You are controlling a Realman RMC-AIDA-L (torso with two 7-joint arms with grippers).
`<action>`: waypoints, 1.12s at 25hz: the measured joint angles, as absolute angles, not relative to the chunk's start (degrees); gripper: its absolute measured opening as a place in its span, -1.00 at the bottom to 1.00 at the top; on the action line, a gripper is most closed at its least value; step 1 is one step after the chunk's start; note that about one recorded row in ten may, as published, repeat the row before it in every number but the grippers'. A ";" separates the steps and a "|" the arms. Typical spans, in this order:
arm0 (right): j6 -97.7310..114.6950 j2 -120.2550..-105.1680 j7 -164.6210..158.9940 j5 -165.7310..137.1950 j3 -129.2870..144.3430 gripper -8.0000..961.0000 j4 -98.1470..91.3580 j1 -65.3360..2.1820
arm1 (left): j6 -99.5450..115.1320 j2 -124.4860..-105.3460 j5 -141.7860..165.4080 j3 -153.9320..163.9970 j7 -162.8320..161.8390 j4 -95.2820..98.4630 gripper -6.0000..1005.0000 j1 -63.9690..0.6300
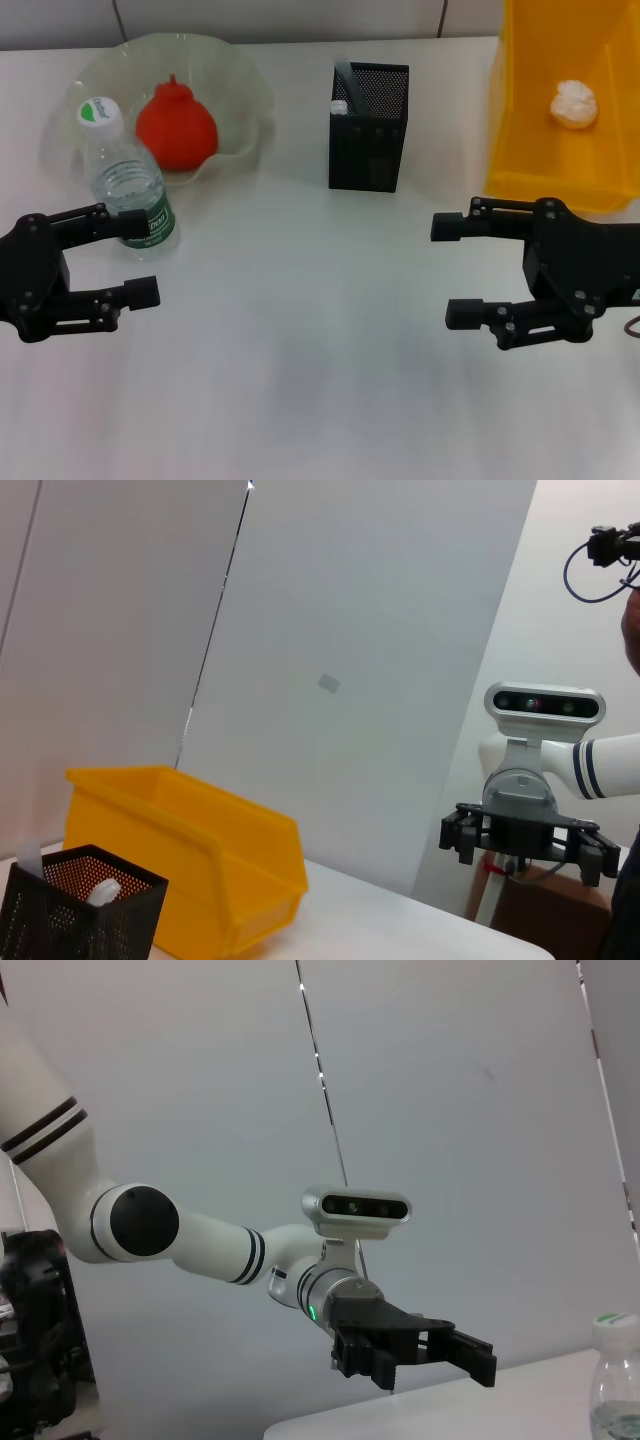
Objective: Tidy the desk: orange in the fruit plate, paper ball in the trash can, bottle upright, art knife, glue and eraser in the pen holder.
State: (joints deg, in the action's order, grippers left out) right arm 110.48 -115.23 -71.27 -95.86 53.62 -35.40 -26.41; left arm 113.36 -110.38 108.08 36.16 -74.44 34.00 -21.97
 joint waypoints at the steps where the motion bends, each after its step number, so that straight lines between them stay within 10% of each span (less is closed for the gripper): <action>1: 110.43 -115.22 -71.27 -95.90 53.62 0.72 -35.41 -26.58 | 113.34 -110.43 108.04 36.13 -74.43 34.00 0.67 -21.98; 28: 110.71 -115.07 -72.50 -95.81 53.61 0.72 -35.51 -26.80 | 114.01 -110.66 107.18 36.03 -75.75 34.02 0.68 -22.23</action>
